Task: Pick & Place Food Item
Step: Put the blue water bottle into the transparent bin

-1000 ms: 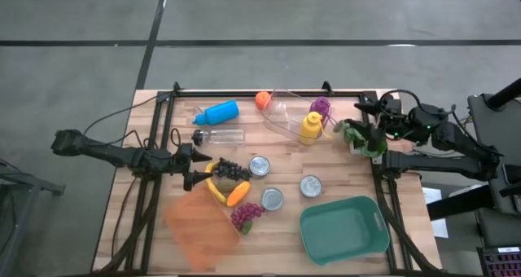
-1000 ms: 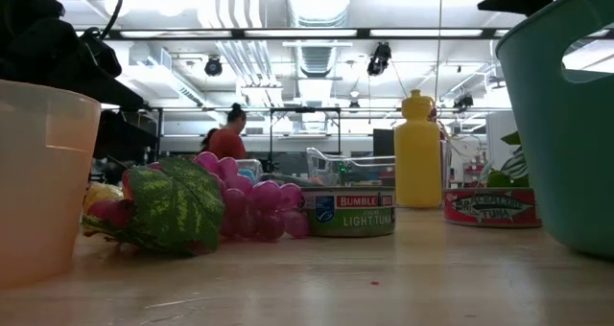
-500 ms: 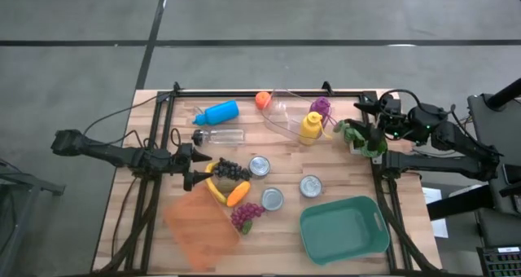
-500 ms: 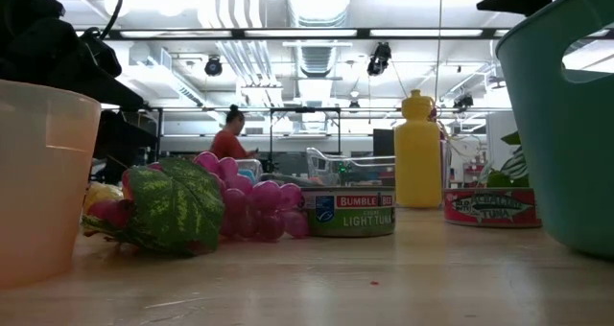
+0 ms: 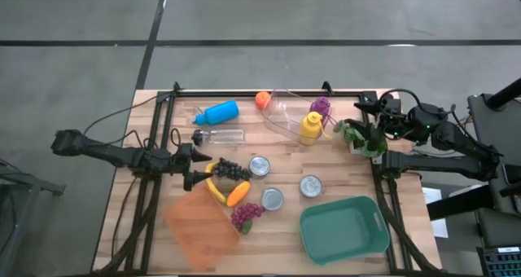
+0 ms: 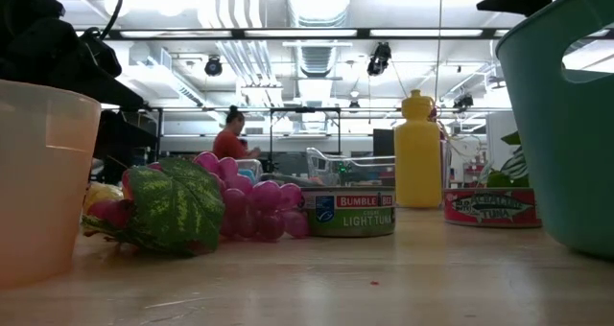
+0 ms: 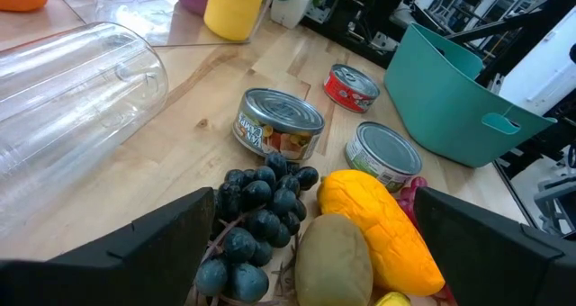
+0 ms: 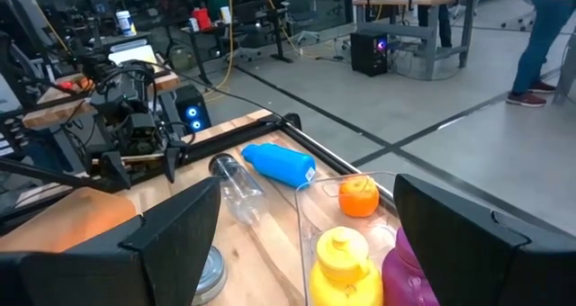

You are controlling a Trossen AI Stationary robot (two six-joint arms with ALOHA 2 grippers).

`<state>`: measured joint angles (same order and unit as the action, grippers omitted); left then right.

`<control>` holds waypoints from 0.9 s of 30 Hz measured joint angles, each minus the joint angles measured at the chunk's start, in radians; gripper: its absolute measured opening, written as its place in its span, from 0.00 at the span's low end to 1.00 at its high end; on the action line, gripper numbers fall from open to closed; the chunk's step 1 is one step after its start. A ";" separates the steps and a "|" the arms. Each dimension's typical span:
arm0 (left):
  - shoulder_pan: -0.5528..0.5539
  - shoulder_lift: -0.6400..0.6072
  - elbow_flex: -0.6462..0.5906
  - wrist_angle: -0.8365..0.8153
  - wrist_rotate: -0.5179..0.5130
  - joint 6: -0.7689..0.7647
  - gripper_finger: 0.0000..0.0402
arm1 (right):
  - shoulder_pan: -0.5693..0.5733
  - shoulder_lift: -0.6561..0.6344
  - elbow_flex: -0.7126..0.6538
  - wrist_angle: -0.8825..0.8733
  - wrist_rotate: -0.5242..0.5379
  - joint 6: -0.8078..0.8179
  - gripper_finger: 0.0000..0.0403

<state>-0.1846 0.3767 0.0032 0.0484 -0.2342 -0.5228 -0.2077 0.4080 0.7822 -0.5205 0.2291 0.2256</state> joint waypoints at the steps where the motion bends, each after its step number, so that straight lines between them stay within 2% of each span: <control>1: 0.000 0.000 0.000 0.000 0.000 0.000 0.96 | 0.000 0.000 0.000 0.000 0.000 0.001 0.82; 16: 0.000 0.000 0.000 0.000 0.000 -0.003 0.96 | 0.000 0.000 0.000 0.000 0.000 0.001 0.82; 21: -0.001 0.000 0.000 0.006 0.015 -0.057 0.96 | 0.000 0.000 0.000 0.000 0.000 0.000 0.82; 27: 0.000 -0.002 0.000 0.120 0.021 0.114 0.96 | 0.000 0.000 0.000 0.000 0.000 0.001 0.82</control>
<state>-0.1844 0.3748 0.0033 0.1688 -0.2133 -0.4087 -0.2077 0.4080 0.7822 -0.5205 0.2295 0.2266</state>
